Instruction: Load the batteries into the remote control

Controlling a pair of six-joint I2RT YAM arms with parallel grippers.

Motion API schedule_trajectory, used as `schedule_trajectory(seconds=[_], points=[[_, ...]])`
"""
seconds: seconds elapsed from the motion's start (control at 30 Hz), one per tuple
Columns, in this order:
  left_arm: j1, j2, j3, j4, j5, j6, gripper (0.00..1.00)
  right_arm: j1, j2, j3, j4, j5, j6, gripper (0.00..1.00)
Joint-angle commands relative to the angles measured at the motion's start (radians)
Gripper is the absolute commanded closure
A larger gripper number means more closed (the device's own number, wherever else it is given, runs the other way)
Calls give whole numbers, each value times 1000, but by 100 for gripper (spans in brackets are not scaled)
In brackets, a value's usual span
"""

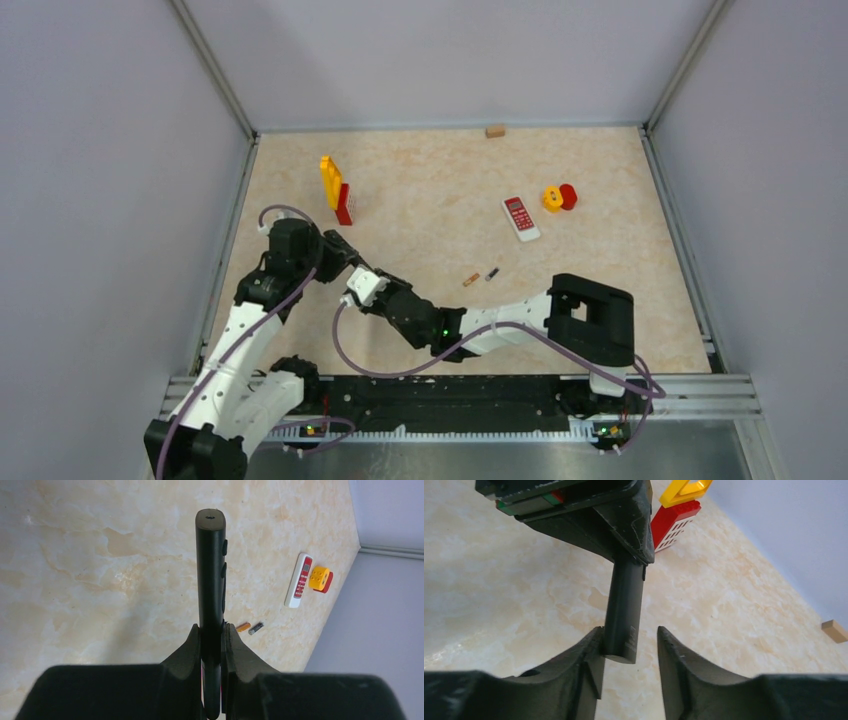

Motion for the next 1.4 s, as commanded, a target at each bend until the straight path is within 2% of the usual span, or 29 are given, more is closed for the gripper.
schedule_trajectory(seconds=[0.0,0.07,0.13,0.17,0.27,0.3,0.33,0.37,0.47,0.57,0.7,0.87,0.97,1.1,1.23,1.3,1.37], points=[[8,-23,12,10,32,-14,100,12,25,80,66,67,-43,74],[9,-23,9,11,33,-15,100,12,26,94,61,69,-39,88],[9,-26,6,15,31,-13,93,12,18,97,61,68,-31,99],[10,-28,5,19,31,-11,87,11,12,96,61,70,-27,100],[12,-39,-2,36,29,-1,60,10,-15,90,46,74,4,100],[14,-44,-4,46,31,4,46,7,-26,87,35,68,26,100],[17,-47,-6,53,31,10,29,2,-40,86,15,58,57,100],[20,-50,-7,62,34,17,19,-8,-57,83,-10,44,98,100],[45,-45,-7,114,68,94,3,-65,-125,59,-108,-60,272,100],[107,-17,38,99,122,204,1,-152,-199,29,-190,-239,475,100],[159,-14,60,143,244,264,1,-298,-275,-7,-234,-482,700,100],[167,-102,15,491,569,262,1,-431,-285,-18,-213,-804,923,100],[167,-118,16,539,619,247,1,-486,-293,-37,-124,-945,1076,100],[167,-88,-13,589,654,165,1,-524,-305,-67,62,-1052,1283,100],[167,-77,-85,826,762,-9,1,-544,-311,-95,250,-1087,1435,100],[167,-87,-109,918,762,-57,1,-550,-314,-95,281,-1092,1469,100],[167,-102,-104,897,740,-48,1,-552,-321,-88,277,-1092,1473,100]])
